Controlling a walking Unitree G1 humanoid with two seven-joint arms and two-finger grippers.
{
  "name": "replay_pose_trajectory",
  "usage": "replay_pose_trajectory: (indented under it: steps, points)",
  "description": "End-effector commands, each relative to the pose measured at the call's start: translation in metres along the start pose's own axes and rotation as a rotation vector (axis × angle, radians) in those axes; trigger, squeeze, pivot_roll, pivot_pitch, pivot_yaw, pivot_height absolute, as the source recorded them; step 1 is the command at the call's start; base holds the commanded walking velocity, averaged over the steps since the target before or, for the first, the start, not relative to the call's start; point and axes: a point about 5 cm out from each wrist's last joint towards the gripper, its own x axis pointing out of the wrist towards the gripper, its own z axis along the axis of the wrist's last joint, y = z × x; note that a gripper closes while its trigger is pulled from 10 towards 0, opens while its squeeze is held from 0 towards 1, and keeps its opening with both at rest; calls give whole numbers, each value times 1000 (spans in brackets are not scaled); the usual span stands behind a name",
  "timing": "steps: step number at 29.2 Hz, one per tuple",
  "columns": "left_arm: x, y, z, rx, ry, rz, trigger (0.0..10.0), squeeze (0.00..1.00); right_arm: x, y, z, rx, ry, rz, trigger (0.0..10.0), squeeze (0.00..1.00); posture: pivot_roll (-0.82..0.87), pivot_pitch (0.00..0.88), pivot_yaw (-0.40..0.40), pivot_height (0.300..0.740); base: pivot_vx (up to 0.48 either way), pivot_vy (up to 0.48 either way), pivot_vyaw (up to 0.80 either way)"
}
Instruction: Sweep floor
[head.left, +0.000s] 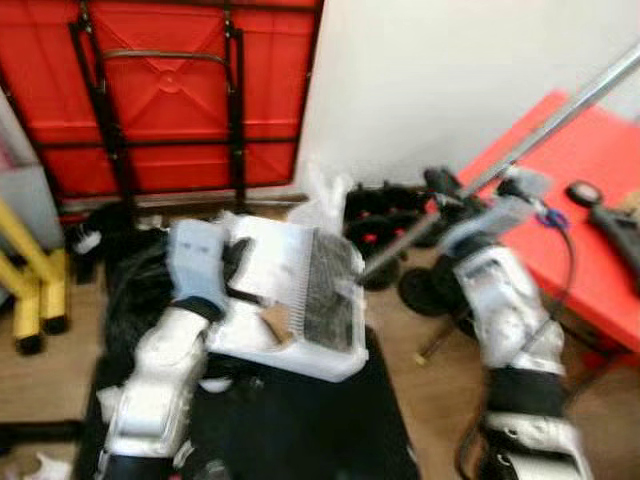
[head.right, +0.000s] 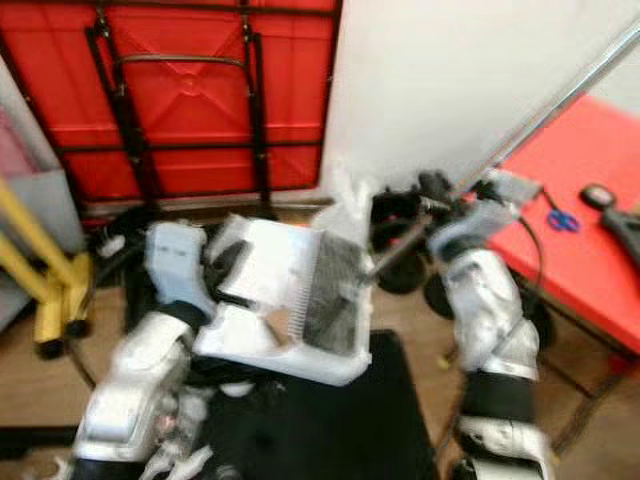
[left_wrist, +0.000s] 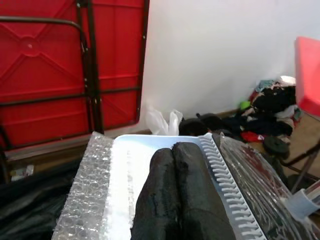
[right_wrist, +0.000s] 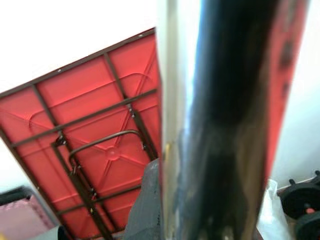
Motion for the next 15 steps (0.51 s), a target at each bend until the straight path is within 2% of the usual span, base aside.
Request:
replay_pose_trajectory:
  steps: [1, 2, 3, 7, 15]
  points:
    - [-1, -6, -3, -13, 10, -19, 10000, 0, -1, 0, 16, -21, -70, 29, 10000, 0, -118, 126, -164, 740, 375, 0, 0]
    - [-1, -6, -3, -13, 10, -19, 10000, 0, -1, 0, 16, -21, -70, 29, 10000, 0, -118, 126, -164, 740, 375, 0, 0]
    - [-1, -6, -3, -12, 11, -19, 10000, 0, -2, 5, 15, -56, -53, 77, 10000, 0, -118, 126, -164, 740, 375, 0, 800]
    - [-1, -6, -3, -11, 12, -20, 10000, 0, -3, 10, 13, -84, -39, 112, 10000, 0, -118, 126, -164, 740, 375, 0, 800]
    - [-1, -6, -4, -12, 12, -20, 10000, 0, -3, 10, 9, -98, -21, 108, 10000, 0, -120, 129, -166, 740, 374, 0, 732]
